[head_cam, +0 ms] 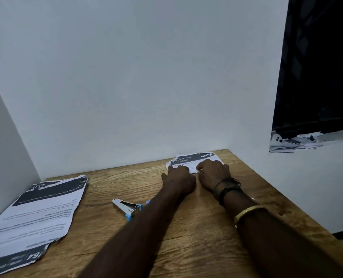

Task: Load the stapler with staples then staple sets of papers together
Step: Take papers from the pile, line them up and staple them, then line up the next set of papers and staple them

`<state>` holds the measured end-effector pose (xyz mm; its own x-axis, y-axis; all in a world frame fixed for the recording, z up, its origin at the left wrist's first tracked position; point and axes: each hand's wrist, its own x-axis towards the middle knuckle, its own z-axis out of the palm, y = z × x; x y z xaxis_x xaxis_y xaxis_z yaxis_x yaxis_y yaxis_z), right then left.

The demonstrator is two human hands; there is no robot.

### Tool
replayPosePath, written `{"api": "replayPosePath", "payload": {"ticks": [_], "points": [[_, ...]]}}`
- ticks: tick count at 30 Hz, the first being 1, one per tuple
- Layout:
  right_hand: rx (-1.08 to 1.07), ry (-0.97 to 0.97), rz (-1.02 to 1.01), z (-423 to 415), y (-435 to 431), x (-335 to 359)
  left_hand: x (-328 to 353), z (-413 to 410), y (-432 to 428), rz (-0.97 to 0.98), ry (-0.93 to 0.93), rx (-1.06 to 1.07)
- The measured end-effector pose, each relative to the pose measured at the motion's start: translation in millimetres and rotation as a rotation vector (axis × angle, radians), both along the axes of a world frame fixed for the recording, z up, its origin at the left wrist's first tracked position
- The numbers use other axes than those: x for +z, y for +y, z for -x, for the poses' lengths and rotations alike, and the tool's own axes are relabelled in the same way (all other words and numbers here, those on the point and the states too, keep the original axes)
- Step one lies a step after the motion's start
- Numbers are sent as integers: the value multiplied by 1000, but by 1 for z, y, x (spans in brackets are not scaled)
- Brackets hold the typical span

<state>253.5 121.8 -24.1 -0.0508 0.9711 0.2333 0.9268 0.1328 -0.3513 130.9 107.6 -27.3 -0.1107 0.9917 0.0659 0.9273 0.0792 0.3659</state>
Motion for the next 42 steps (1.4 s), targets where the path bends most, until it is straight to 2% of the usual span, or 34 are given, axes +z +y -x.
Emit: {"api": "replayPosePath", "payload": {"ticks": [9, 14, 17, 20, 25, 33, 42], "points": [[66, -49, 59, 3, 22, -3, -5, -1, 24, -21, 9, 12], [72, -32, -28, 4, 16, -3, -3, -3, 18, -125, 13, -2], [105, 70, -234, 10, 4, 3, 7, 2, 3, -295, -148, -36], [136, 287, -360, 28, -12, 12, 19, 18, -13, -440, -357, -23], [206, 528, -434, 73, -40, 26, 37, 60, -47, -643, -439, 53], [339, 619, -352, 170, -87, 34, 44, 149, -105, -723, -424, 238], [454, 539, -176, 259, -120, 26, 30, 236, -150, -621, -421, 425]]}}
